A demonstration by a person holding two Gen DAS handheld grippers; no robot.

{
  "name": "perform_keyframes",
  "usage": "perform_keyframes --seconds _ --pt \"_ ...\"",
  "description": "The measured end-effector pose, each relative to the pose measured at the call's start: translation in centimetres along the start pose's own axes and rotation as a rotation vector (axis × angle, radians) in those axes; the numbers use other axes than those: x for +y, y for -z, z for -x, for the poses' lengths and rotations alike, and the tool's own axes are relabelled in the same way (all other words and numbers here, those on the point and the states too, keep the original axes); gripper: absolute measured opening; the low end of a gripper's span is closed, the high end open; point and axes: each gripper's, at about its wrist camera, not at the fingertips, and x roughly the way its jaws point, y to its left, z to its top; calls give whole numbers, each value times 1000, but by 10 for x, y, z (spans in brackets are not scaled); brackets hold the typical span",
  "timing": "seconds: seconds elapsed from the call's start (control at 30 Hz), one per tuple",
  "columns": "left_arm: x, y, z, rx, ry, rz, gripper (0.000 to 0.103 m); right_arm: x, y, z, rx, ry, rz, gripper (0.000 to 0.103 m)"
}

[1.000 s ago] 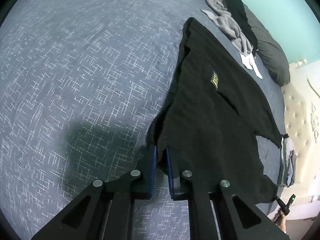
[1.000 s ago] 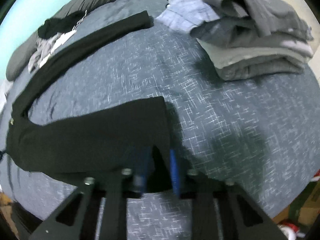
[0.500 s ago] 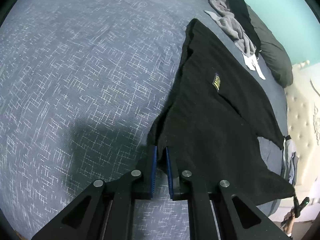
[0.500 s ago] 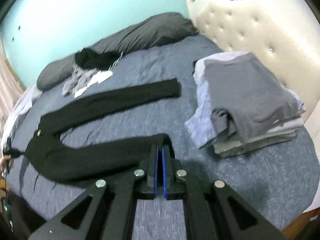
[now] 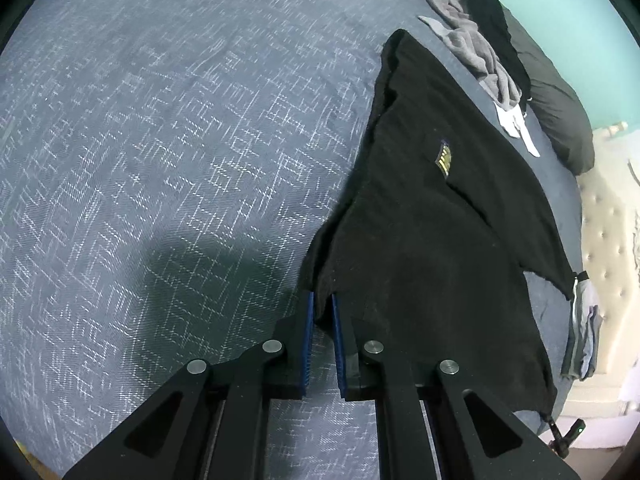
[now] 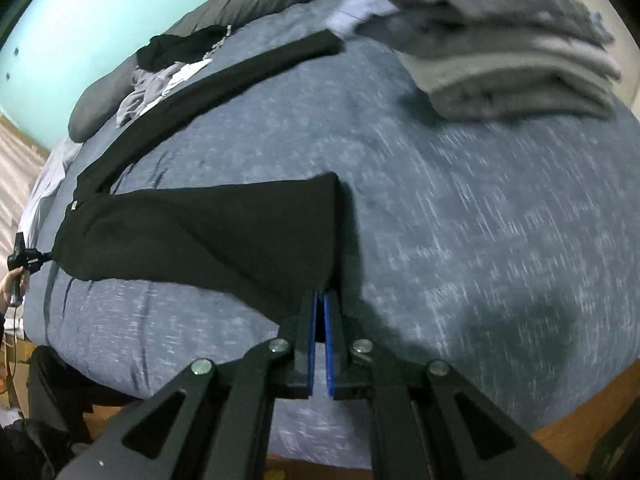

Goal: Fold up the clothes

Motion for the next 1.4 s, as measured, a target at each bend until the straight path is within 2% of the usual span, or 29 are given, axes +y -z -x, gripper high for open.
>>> perform_keyframes --seconds 0.1,0.27,0.33,0.37,0.47,0.5,0.97,1.03,1.07,1.17,1.23,1.4 --pt "0 -1 -3 3 -5 5 10 1 -3 -1 -7 -22 -6 4" --pt "1 -5 -6 9 -3 9 10 -1 -10 -16 90 -13 -17 6" --pt "2 -7 -7 12 -2 11 10 -3 -16 -12 63 -2 -37 8" --pt "2 -8 -7 14 -1 12 10 -4 -19 -9 36 8 -47 12" --pt "3 -7 -9 15 4 21 12 -3 -31 -6 -14 41 -56 46" --pt "4 -6 -9 14 3 21 14 -1 -35 -8 -19 46 -52 48" --pt "1 -11 -17 19 -16 21 16 9 -76 -58 -43 150 -27 48" --pt "1 -12 -18 22 -20 23 16 10 -77 -60 -62 144 -27 33" --pt "1 -12 -19 24 -22 24 16 13 -77 -61 -61 143 -11 20" --pt "3 -12 -20 26 -28 30 17 20 -76 -63 -60 146 36 14" --pt "1 -13 -21 25 -32 31 17 21 -77 -54 -89 148 42 12" --pt "-2 -13 -23 24 -35 30 17 25 -91 -12 -248 145 44 9"
